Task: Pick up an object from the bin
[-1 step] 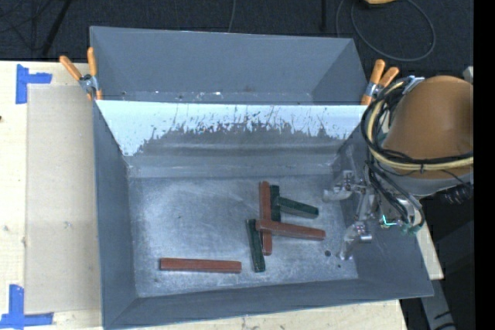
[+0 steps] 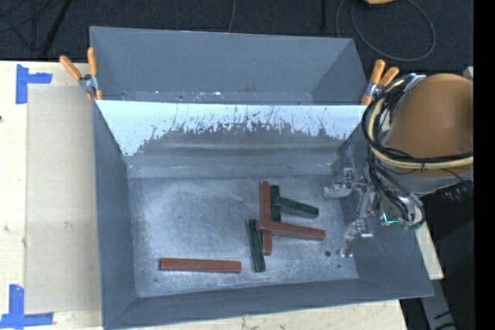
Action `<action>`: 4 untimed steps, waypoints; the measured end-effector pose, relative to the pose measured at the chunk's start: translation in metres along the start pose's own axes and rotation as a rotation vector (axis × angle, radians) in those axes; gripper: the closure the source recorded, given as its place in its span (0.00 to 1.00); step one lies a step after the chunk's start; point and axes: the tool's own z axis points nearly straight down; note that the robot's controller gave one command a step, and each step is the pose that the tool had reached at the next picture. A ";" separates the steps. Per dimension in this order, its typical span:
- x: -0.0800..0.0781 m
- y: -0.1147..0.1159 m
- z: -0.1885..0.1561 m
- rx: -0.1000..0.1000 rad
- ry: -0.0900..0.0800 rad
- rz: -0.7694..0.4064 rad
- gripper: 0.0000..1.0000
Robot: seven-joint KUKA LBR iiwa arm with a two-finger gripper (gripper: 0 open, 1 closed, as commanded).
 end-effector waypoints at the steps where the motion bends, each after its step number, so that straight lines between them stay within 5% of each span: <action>1: -0.036 -0.002 0.046 0.002 -0.010 -0.040 0.00; 2: -0.037 -0.014 0.123 0.009 -0.059 0.004 1.00; 3: -0.037 -0.013 0.123 0.009 -0.059 0.003 1.00; 4: -0.020 -0.009 0.087 0.000 0.000 -0.020 1.00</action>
Offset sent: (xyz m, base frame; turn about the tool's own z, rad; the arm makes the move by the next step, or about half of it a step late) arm 0.0203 -0.0109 -0.1389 0.0024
